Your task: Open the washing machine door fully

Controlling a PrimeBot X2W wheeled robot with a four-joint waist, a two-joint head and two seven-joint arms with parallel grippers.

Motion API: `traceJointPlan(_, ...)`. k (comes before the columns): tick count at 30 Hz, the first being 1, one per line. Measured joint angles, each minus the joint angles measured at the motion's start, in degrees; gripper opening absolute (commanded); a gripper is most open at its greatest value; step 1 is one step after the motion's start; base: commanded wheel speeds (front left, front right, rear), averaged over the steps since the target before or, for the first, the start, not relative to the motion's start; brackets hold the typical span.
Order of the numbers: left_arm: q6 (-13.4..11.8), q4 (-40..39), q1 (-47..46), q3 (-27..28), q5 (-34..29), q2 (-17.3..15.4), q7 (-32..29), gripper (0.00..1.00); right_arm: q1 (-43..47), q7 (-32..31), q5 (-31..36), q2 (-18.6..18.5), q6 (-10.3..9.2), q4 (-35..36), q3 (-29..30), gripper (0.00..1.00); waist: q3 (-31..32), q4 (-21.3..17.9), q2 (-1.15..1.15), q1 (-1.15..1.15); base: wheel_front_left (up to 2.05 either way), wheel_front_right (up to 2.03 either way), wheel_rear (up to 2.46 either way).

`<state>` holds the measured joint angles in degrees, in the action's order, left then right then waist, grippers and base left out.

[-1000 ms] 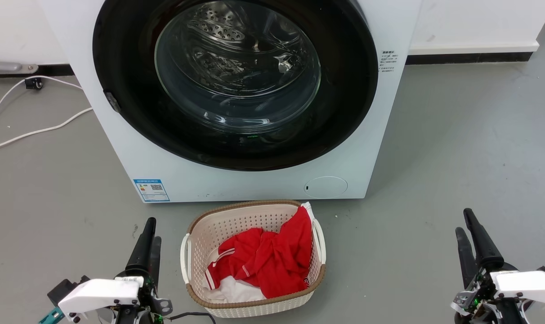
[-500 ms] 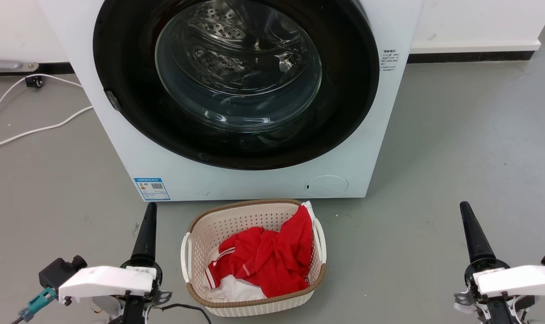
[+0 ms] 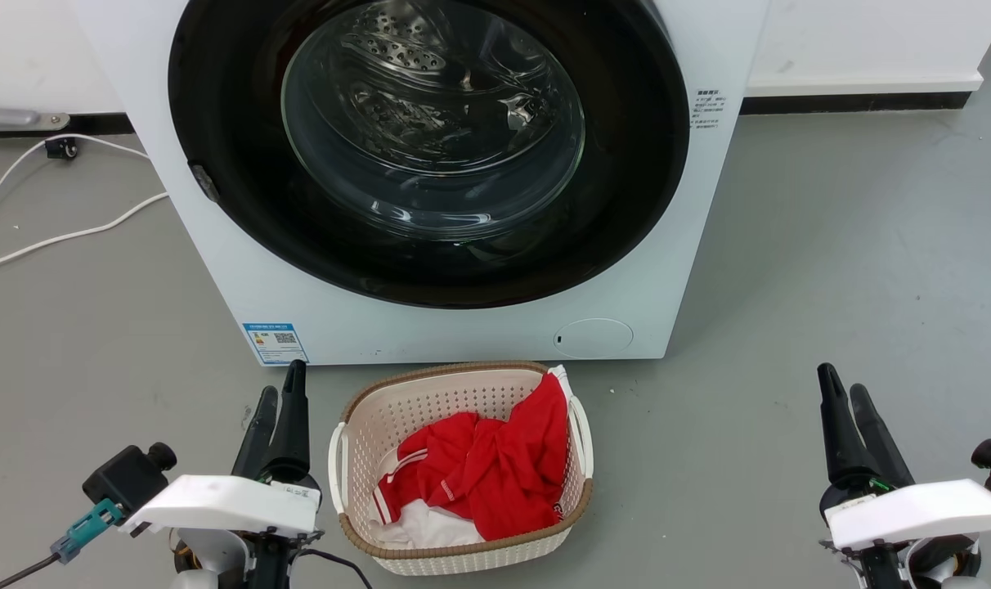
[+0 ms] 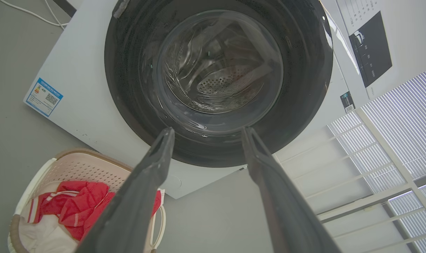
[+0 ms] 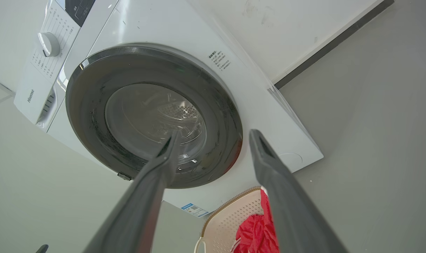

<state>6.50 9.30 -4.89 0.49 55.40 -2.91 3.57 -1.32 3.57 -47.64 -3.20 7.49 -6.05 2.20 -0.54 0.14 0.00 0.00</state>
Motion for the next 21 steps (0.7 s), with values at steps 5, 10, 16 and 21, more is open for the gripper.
traceJointPlan(5, -0.4, 0.0, -0.1, -0.6, -5.3, 0.0, 0.9, 1.0, 0.2, 1.0, 5.6, 0.0, 0.0, 0.9, -0.2, 1.0, -0.1, 0.0, 0.0, 0.0, 0.0, 0.0, 0.0)
traceJointPlan(10, -0.6, -0.1, -0.2, -1.4, -10.1, 0.0, 1.7, 1.0, 0.6, 1.8, 10.1, 0.0, 0.0, 1.4, -0.5, 1.0, -0.1, 0.0, 0.0, 0.0, 0.0, 0.0, 0.0)
traceJointPlan(16, -1.0, -0.4, -0.6, -1.8, -14.9, 0.0, 2.8, 1.0, 0.8, 2.7, 14.9, 0.0, 0.0, 1.9, -0.8, 1.0, -0.1, 0.1, 0.0, 0.0, 0.0, 0.0, 0.0)
traceJointPlan(21, -1.1, -0.6, -1.0, -2.1, -18.8, 0.0, 3.5, 1.0, 1.4, 3.4, 18.7, 0.0, 0.0, 2.2, -1.0, 1.0, -0.1, 0.2, 0.0, 0.0, 0.0, 0.0, 0.0)
